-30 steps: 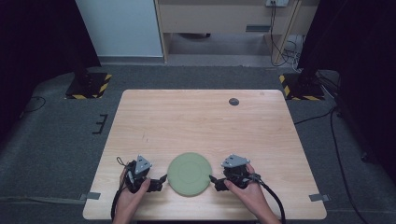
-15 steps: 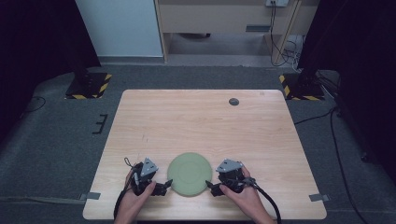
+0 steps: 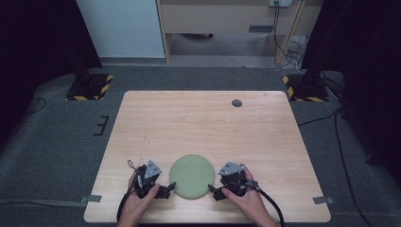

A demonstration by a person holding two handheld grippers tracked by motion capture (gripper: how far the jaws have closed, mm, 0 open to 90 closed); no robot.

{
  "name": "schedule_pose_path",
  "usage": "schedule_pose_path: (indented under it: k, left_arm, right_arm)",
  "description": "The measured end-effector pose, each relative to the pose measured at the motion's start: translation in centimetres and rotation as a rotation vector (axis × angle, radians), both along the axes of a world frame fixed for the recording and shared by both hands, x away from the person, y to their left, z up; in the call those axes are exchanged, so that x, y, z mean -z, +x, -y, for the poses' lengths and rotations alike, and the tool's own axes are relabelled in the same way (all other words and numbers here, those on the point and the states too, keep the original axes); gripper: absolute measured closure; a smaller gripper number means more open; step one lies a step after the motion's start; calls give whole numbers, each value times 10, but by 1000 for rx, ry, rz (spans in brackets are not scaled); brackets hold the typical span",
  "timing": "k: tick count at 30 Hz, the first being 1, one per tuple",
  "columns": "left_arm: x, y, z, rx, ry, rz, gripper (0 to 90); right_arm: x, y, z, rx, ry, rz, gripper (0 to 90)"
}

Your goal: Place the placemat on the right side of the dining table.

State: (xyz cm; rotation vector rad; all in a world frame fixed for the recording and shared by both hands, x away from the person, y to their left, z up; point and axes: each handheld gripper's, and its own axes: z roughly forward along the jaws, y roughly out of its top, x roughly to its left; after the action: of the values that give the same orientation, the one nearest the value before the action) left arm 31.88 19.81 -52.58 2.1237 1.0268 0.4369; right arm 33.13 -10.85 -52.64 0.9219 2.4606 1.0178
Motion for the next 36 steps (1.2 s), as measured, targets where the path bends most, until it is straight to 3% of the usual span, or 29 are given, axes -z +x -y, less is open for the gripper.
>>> schedule_pose_path:
  k: [3,14,18,25,36]
  left_arm:
    - [-1,0,2,0,19,8,6]
    - [-1,3,3,-7,22,4,0]
    - [-2,2,0,-17,4,-2,20]
    - [-1,1,-9,-32,16,-6,28]
    - [0,3,-5,-38,31,-2,2]
  right_arm:
    - [0,1,0,9,-5,0,19]
    - [0,3,-1,48,-19,17,15]
    - [0,4,0,48,-19,18,16]
    - [1,4,0,49,-22,18,16]
    - [1,5,1,52,-26,16,7]
